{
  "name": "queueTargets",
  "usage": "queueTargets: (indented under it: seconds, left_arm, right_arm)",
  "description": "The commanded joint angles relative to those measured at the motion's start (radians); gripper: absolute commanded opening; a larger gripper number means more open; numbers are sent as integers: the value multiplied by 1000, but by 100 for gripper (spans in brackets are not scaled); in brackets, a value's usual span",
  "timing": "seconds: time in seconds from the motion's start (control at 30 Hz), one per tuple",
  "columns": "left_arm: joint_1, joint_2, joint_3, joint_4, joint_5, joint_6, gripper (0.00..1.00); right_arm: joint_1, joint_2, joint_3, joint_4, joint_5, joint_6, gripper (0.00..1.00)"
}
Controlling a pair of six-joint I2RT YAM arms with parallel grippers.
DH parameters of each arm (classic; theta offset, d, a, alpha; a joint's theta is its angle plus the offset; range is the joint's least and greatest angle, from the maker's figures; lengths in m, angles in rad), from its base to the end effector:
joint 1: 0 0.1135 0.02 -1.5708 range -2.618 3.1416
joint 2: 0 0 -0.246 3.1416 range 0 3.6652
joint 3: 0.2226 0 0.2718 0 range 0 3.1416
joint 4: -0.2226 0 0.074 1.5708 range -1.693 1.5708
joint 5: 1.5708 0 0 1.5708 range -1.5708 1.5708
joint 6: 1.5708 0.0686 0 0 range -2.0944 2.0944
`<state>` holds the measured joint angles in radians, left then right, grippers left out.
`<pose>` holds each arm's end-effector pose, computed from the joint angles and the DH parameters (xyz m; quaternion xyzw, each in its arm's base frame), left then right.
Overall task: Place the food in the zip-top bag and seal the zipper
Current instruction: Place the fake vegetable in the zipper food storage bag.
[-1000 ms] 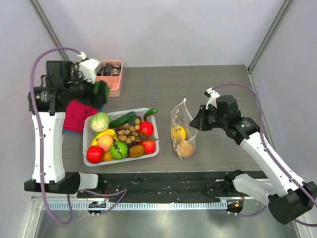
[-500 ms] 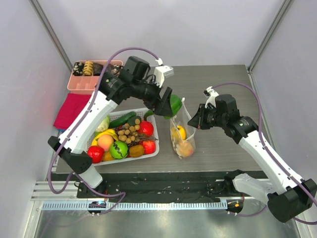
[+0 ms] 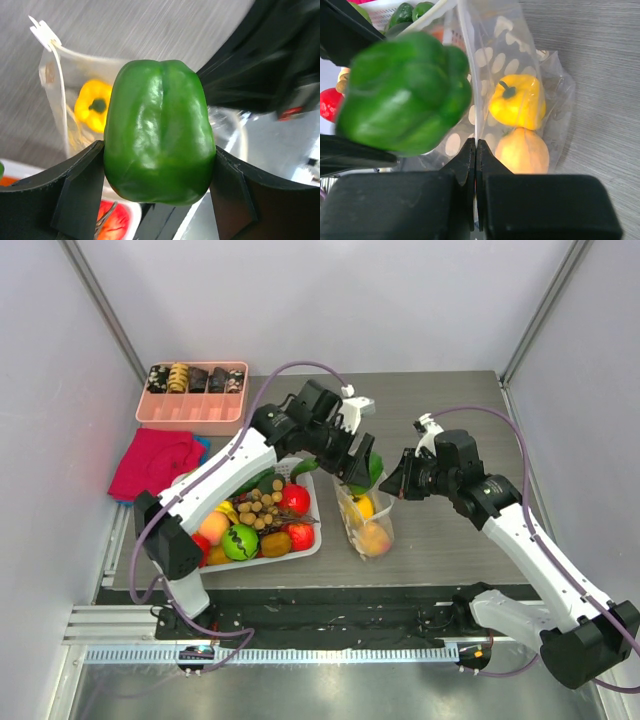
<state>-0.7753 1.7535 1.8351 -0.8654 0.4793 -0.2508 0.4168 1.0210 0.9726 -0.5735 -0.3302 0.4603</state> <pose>0.2775 -0.3162 0.3416 0.3205 0.8429 -0.3738 0.2169 0.2397 0.1305 0.2894 -0.0560 0.8789 0.3237 0.3459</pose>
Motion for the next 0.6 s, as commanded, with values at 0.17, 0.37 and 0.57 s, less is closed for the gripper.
queueTargets:
  seconds: [0.17, 0.37, 0.57]
  left_arm:
    - [-28, -71, -34, -167, -139, 162, 73]
    - [-4, -101, 119, -309, -128, 286, 100]
    - [70, -291, 86, -513, -215, 453, 100]
  right_arm:
    - [2, -42, 34, 23, 59, 17, 1]
    - [0, -53, 29, 9, 40, -6, 1]
    - [0, -65, 20, -2, 37, -25, 1]
